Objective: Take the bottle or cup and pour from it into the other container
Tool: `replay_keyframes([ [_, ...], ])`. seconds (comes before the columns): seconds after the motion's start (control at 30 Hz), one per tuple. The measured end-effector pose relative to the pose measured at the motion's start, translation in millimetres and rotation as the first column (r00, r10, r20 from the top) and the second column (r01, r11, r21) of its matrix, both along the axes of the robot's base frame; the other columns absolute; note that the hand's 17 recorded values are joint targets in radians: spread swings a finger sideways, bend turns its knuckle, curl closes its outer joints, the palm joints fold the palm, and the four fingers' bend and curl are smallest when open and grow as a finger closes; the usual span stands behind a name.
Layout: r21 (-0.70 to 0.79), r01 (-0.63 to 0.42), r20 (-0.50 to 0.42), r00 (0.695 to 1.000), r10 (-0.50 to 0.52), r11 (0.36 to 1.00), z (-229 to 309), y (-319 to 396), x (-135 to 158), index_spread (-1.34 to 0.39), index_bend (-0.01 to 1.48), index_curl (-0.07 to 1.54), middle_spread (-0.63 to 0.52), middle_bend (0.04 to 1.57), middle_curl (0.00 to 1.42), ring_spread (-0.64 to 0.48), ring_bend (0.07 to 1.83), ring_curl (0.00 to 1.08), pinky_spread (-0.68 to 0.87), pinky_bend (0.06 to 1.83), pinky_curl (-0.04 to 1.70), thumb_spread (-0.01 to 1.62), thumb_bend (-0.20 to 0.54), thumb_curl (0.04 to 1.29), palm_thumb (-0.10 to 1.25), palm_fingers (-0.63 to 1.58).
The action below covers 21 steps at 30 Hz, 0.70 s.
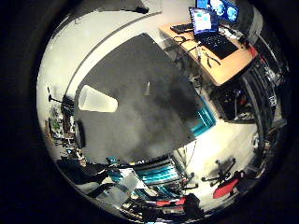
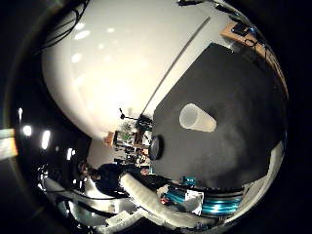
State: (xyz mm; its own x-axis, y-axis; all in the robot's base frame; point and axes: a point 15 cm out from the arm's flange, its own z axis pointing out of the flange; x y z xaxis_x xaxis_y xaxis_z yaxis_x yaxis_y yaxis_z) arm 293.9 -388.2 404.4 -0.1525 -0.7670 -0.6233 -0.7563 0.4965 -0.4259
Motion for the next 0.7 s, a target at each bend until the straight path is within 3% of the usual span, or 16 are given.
replay_keyframes([
  [0.23,0.158,-0.039,0.098,0.995,0.024,0.987,-30.6,-2.8,9.5,-0.26,0.14,0.24,0.11,0.31,0.33,0.20,0.55,0.22,0.48,0.80,0.25,0.98,-0.025,0.28,0.26,0.07],
  [0.7,0.262,-0.046,0.087,0.996,0.024,0.964,-85.4,-12.1,12.0,-0.25,0.15,0.24,0.14,0.28,0.33,0.21,0.55,0.23,0.49,0.83,0.25,0.98,-0.028,0.29,0.27,0.02],
])
